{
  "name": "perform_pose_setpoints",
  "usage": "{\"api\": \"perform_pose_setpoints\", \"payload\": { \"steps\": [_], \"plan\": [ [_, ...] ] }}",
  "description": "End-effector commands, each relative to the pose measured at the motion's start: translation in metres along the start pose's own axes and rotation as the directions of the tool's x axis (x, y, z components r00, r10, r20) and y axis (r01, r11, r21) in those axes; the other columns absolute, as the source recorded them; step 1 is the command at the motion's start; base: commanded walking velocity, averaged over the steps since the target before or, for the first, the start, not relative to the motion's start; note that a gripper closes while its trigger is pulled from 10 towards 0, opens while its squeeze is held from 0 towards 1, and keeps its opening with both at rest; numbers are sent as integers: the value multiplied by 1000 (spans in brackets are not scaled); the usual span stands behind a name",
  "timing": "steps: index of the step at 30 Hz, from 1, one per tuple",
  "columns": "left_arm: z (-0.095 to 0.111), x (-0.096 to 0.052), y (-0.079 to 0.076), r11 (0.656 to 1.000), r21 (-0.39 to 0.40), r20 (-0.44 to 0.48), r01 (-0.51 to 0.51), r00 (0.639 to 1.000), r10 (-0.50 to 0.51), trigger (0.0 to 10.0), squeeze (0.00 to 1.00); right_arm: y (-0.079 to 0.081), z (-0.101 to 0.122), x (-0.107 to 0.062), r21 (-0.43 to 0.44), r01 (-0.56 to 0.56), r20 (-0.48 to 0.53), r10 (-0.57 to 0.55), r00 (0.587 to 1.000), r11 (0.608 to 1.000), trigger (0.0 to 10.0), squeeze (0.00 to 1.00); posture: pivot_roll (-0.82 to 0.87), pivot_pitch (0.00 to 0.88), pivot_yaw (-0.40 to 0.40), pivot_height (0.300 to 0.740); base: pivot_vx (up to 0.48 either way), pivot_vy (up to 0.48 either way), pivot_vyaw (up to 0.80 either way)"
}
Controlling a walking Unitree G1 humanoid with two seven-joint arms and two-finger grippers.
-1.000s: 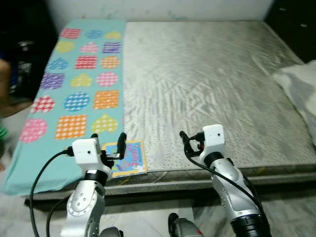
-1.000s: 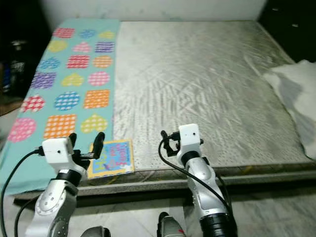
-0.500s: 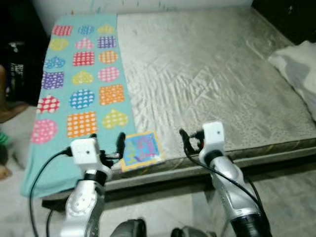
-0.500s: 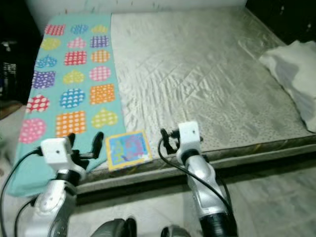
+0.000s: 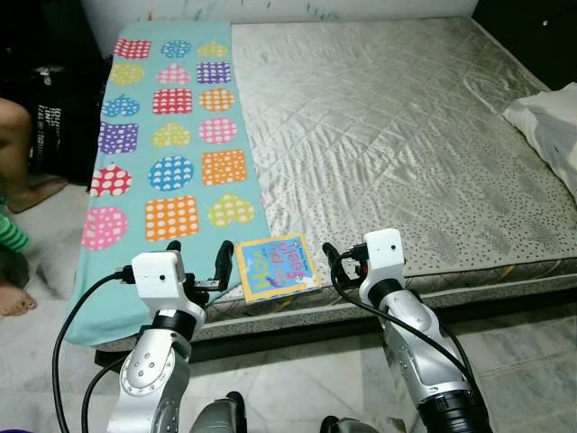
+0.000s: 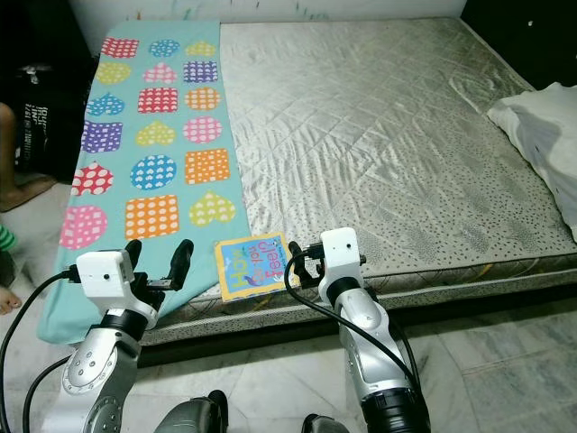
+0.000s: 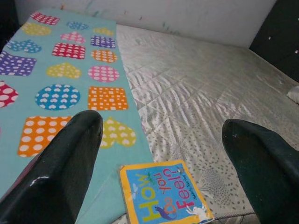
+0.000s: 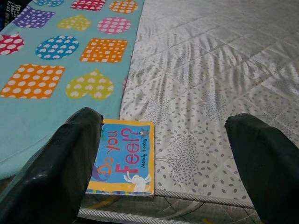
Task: Clean up the room
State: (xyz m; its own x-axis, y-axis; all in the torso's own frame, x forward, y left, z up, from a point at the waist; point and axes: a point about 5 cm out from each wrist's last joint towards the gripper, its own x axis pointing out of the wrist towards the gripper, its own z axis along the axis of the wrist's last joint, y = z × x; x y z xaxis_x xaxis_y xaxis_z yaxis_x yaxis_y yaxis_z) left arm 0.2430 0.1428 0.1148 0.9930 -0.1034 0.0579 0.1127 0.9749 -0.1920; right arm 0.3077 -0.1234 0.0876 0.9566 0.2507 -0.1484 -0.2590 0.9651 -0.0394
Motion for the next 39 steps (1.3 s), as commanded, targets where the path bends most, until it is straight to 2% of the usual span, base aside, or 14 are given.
{"api": "perform_pose_setpoints", "payload": {
  "steps": [1,17,25,33,39],
  "plan": [
    [1,-2,0,1000,1,8,7,1000,-7,10000,0,-3,-1,-1,1,13,0,-13,1000,1000,10000,0,115,198,-32,740,304,0,0],
    [0,-1,2,1000,8,-1,3,1000,-3,10000,0,-5,-1,-1,2,29,7,-29,1000,1000,10000,0,111,213,-31,740,349,0,0],
    [-1,0,2,1000,9,-9,-2,1000,2,10000,0,-11,0,-1,-7,44,11,-44,999,999,10000,0,110,210,-29,740,0,0,0],
    [-2,0,3,1000,13,-24,-6,1000,6,10000,0,-10,-3,-2,0,49,0,-49,999,999,10000,0,114,213,-23,740,0,0,0],
    [-3,-1,4,1000,15,-30,-12,999,13,10000,0,-11,-4,-1,9,59,-2,-59,998,998,10000,0,119,209,-17,740,0,0,-751]
  ]
}}
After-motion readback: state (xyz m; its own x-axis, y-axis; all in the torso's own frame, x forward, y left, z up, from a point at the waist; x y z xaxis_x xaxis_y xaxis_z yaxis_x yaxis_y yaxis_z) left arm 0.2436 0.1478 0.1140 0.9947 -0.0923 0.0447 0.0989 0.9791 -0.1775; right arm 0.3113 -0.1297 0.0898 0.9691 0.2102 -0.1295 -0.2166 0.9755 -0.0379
